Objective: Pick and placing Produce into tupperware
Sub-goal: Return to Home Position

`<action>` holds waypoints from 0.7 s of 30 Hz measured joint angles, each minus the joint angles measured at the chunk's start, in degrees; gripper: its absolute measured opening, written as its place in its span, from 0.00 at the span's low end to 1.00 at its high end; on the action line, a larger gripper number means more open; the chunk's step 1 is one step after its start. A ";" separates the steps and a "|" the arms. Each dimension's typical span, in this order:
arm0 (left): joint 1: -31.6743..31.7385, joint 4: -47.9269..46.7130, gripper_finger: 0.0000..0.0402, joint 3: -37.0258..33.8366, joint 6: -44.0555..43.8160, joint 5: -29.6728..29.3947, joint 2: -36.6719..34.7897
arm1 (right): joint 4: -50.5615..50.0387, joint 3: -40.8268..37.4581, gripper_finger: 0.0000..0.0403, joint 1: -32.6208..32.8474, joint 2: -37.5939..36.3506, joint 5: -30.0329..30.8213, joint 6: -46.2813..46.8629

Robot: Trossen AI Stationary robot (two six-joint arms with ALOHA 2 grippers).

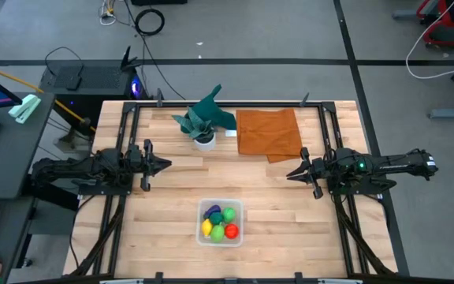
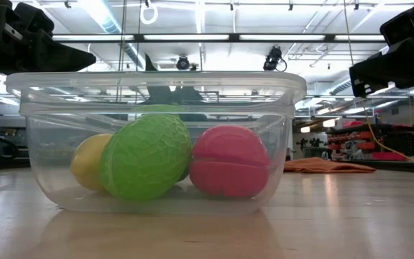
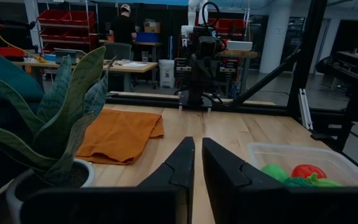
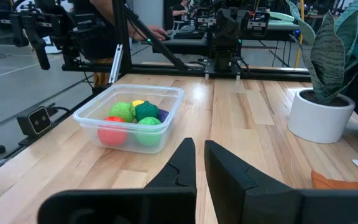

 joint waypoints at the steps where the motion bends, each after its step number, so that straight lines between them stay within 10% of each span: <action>1: 0.02 0.00 0.10 -0.01 0.00 0.00 0.00 | 0.00 0.00 0.00 -0.01 -0.02 0.00 0.02; 21: 0.01 0.01 0.10 0.00 0.00 0.00 0.00 | 0.00 0.00 0.00 -0.02 0.00 0.00 0.02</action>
